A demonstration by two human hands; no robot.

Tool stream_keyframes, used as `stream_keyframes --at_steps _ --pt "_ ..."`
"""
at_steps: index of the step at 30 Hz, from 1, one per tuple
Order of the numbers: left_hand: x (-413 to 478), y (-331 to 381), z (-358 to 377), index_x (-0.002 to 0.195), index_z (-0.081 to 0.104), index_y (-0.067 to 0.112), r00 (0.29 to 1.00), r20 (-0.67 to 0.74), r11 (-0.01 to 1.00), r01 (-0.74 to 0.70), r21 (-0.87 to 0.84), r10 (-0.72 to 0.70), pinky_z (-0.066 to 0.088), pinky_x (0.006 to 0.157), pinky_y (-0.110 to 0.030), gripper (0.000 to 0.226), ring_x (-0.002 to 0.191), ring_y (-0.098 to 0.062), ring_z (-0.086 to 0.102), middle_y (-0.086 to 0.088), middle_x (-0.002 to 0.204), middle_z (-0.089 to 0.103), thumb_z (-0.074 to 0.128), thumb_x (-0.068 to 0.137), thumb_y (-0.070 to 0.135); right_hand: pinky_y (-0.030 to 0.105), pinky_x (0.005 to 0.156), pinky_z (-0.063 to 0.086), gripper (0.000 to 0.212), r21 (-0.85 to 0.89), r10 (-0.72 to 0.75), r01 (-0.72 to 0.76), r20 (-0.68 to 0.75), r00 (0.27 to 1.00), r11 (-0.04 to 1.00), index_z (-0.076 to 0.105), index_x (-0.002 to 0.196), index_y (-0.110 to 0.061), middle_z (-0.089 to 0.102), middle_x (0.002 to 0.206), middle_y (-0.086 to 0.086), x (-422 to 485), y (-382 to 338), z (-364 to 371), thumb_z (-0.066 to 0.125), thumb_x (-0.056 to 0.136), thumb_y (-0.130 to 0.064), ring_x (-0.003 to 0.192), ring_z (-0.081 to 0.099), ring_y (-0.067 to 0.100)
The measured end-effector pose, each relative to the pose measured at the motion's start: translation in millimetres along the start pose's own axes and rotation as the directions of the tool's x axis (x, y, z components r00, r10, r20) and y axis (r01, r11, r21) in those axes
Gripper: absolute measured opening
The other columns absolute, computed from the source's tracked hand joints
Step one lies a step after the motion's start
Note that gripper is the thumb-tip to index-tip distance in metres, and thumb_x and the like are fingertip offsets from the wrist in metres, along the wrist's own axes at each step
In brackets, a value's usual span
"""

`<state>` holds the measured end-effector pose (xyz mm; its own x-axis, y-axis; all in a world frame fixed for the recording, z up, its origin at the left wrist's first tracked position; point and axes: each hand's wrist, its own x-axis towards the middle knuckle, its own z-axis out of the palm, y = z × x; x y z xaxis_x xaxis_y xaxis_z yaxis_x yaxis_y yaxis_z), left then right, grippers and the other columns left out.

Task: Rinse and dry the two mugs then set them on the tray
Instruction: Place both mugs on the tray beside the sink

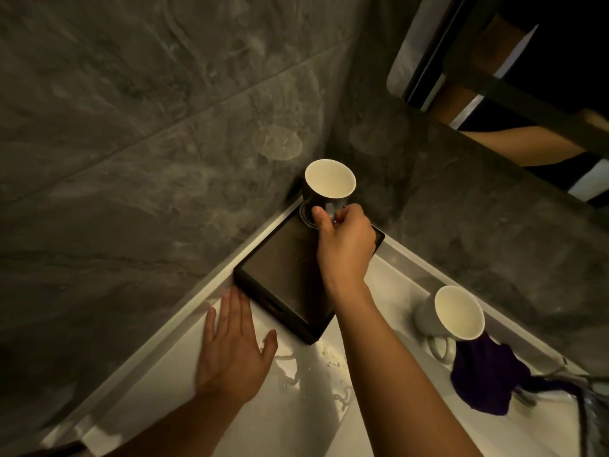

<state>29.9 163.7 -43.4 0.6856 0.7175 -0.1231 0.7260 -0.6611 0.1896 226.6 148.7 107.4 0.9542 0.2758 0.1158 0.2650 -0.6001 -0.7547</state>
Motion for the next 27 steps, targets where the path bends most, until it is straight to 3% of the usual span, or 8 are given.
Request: stream_keyframes --at_steps 3,6,9,14,17,22,27 --pt "1 0 0 0.163 0.018 0.003 1.0 -0.007 1.0 0.002 0.008 -0.002 0.018 0.129 -0.05 0.092 0.16 -0.028 0.021 -0.017 0.172 0.02 0.026 0.094 0.064 0.037 0.072 0.053 0.042 -0.056 0.0 0.001 0.025 1.0 0.998 0.057 0.099 -0.02 0.066 0.099 0.0 -7 7 -10 0.07 0.087 -0.058 0.088 0.062 0.019" --pt "0 1 0 0.163 0.018 0.003 1.0 -0.016 1.0 0.013 0.016 -0.013 0.018 0.129 -0.05 0.092 0.16 -0.028 0.02 -0.017 0.172 0.02 0.025 0.094 0.064 0.037 0.074 0.056 0.04 -0.114 0.007 -0.008 -0.008 1.0 0.993 0.055 0.099 -0.025 0.065 0.097 -0.005 -29 26 -30 0.068 0.086 -0.061 0.086 0.063 0.015" --pt "0 3 -1 0.164 0.011 0.005 1.0 -0.008 0.999 0.013 0.047 -0.012 0.014 0.13 -0.05 0.092 0.161 -0.027 0.013 -0.016 0.173 0.014 0.019 0.095 0.065 0.031 0.072 0.053 0.033 -0.115 0.022 -0.033 -0.09 0.996 0.993 0.059 0.1 -0.025 0.062 0.096 -0.007 -60 58 -61 0.07 0.089 -0.054 0.084 0.061 0.011" --pt "0 4 -4 0.164 0.01 0.004 1.0 -0.001 0.997 0.016 0.073 -0.016 0.013 0.13 -0.05 0.091 0.161 -0.028 0.012 -0.017 0.173 0.013 0.023 0.098 0.063 0.035 0.08 0.051 0.029 -0.061 0.125 -0.146 -0.266 0.956 0.987 0.06 0.109 -0.017 0.057 0.103 -0.004 -104 127 -105 0.074 0.091 -0.036 0.093 0.057 0.015" --pt "0 6 -5 0.164 0.012 0.002 1.0 0.002 0.996 0.02 0.084 -0.02 0.013 0.13 -0.05 0.09 0.161 -0.029 0.015 -0.018 0.173 0.016 0.028 0.099 0.062 0.031 0.082 0.046 0.039 -0.058 0.184 -0.216 -0.337 0.923 0.975 0.057 0.12 -0.01 0.049 0.111 0.001 -114 157 -123 0.074 0.092 -0.031 0.098 0.052 0.015" --pt "-2 7 -7 0.164 0.014 0.002 1.0 0.004 0.996 0.022 0.083 -0.022 0.012 0.13 -0.05 0.088 0.16 -0.03 0.017 -0.019 0.172 0.018 0.03 0.1 0.061 0.028 0.084 0.042 0.046 -0.116 0.284 -0.326 -0.279 0.917 0.938 0.056 0.128 -0.005 0.052 0.125 0.011 -107 178 -134 0.067 0.097 -0.036 0.1 0.053 0.016" --pt "-4 8 -7 0.164 0.015 0.003 1.0 -0.007 0.997 0.018 0.069 -0.017 0.011 0.129 -0.05 0.087 0.16 -0.03 0.016 -0.019 0.172 0.019 0.033 0.101 0.059 0.03 0.077 0.044 0.03 -0.13 0.296 -0.34 -0.27 0.916 0.931 0.067 0.113 -0.006 0.063 0.11 0.008 -94 187 -132 0.059 0.102 -0.032 0.086 0.054 0.014"
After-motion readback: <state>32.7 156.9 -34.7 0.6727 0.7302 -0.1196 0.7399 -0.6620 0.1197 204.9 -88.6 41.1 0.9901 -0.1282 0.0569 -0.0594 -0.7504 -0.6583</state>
